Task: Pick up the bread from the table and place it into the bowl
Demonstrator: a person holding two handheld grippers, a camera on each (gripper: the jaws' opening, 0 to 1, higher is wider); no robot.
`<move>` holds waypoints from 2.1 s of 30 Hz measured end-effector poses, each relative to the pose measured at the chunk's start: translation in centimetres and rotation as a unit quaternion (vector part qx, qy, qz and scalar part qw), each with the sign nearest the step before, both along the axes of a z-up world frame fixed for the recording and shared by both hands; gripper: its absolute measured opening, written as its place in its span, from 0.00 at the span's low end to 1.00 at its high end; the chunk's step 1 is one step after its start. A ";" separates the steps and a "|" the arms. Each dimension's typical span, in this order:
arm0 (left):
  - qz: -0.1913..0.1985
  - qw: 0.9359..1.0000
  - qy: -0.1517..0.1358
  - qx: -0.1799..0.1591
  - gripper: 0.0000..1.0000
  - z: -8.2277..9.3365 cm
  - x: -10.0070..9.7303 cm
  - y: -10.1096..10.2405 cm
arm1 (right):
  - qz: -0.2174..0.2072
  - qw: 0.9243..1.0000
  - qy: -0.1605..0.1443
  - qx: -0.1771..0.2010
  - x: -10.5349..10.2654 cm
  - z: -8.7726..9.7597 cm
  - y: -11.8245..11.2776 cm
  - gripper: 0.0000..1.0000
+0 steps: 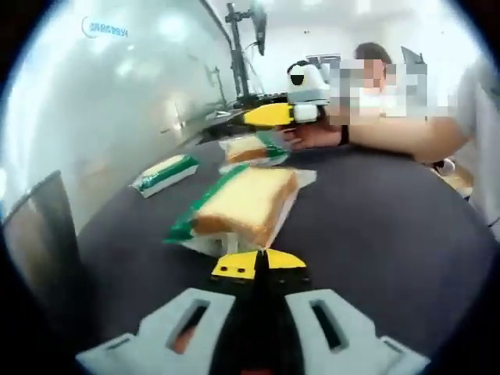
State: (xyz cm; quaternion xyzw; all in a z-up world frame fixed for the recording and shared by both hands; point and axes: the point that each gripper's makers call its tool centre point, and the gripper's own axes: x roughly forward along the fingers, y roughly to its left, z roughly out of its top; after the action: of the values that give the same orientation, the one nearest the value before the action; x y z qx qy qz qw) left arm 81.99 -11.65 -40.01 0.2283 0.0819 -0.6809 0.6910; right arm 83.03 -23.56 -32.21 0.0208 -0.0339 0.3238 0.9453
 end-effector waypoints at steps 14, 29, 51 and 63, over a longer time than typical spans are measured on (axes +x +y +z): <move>-0.057 0.998 0.021 -0.027 0.00 -0.2 -11.0 6.9 | 0.233 0.970 0.071 -0.013 -8.0 -2.3 7.1 0.37; -0.033 0.997 0.050 -0.057 0.00 -0.2 -10.1 12.2 | 0.298 0.938 0.070 -0.164 -12.2 -7.0 12.0 0.41; 0.001 0.996 0.052 -0.073 0.00 -0.2 -8.5 12.1 | 0.341 0.915 0.072 -0.203 -14.4 -7.7 13.4 0.03; 0.037 0.994 0.078 -0.063 0.00 -0.2 -8.1 12.1 | 0.339 0.915 0.066 -0.208 -13.0 -7.4 12.2 0.00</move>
State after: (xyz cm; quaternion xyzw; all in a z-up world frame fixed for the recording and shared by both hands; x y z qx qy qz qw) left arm 73.87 0.41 -40.18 0.1273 0.1014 -0.6742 0.7204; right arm 70.02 -11.32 -39.61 -0.1447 0.1055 0.6225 0.7619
